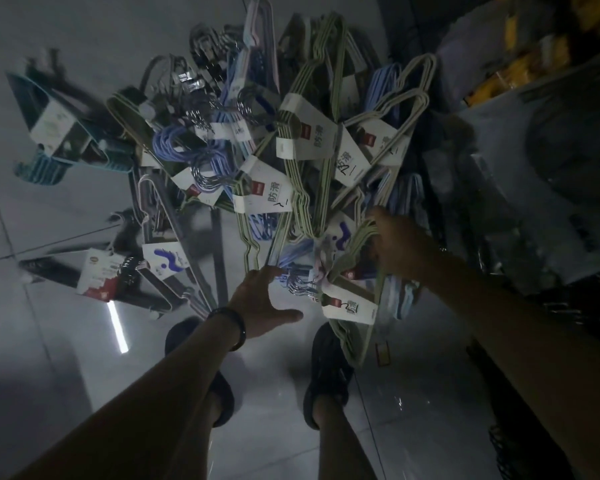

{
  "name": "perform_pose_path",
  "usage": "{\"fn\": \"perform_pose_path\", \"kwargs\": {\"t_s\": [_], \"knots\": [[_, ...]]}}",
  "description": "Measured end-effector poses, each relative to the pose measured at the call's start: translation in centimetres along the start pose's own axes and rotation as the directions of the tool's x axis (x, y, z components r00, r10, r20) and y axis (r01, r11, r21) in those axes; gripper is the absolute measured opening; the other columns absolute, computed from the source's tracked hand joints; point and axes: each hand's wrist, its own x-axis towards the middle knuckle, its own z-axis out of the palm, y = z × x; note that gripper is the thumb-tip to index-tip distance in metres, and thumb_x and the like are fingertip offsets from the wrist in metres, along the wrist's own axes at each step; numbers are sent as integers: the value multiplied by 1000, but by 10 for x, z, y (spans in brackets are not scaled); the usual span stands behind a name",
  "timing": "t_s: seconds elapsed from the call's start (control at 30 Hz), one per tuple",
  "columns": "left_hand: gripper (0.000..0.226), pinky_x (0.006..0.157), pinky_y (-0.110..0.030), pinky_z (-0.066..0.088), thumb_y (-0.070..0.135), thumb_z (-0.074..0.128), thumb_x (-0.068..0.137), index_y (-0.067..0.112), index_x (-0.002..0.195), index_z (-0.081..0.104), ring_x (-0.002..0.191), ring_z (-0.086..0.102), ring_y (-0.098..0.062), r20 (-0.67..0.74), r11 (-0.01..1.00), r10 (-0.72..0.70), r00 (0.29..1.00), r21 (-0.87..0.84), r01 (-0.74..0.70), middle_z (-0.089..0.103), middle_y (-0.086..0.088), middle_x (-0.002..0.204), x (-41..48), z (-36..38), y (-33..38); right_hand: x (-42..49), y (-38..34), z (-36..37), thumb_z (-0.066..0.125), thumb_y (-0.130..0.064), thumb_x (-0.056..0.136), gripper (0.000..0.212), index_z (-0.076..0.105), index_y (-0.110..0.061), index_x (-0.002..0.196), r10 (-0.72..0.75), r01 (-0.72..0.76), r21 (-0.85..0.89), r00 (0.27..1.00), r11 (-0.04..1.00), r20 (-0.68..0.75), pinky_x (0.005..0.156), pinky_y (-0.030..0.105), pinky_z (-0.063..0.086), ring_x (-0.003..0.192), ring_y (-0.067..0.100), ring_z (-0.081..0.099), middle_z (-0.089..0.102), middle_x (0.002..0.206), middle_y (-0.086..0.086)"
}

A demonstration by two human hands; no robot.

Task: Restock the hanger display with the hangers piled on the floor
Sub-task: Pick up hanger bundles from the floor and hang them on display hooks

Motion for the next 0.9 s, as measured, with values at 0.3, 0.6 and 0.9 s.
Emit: {"fn": "perform_pose_path", "kwargs": {"t_s": [0.3, 0.6, 0.9], "knots": [[97, 97, -48, 56, 73, 72, 64, 26, 145, 48, 115, 68, -27, 169, 550, -36, 985, -820, 160, 64, -1, 141, -80, -17, 25, -41, -29, -126, 47, 1, 108, 20, 52, -11, 123, -16, -138, 638, 973, 758, 229, 53, 41, 61, 74, 40, 76, 71, 90, 25], [27, 54, -25, 48, 36, 70, 98, 29, 123, 65, 63, 59, -1, -285, 611, 125, 950, -733, -300, 71, 10, 85, -108, -78, 104, -65, -76, -176, 69, -12, 97, 28, 66, -9, 125, 146, 18, 959, 987, 282, -61, 72, 46, 65, 94, 36, 77, 75, 111, 20], [24, 59, -34, 50, 38, 65, 101, 33, 124, 63, 65, 54, -22, -464, 532, -28, 885, -757, -380, 67, 3, 80, 26, -80, 169, 60, -66, -69, 64, -15, 102, 24, 66, -13, 126, 194, -57, 923, 981, 380, -19, 86, 48, 59, 106, 37, 70, 74, 116, 12]]}}
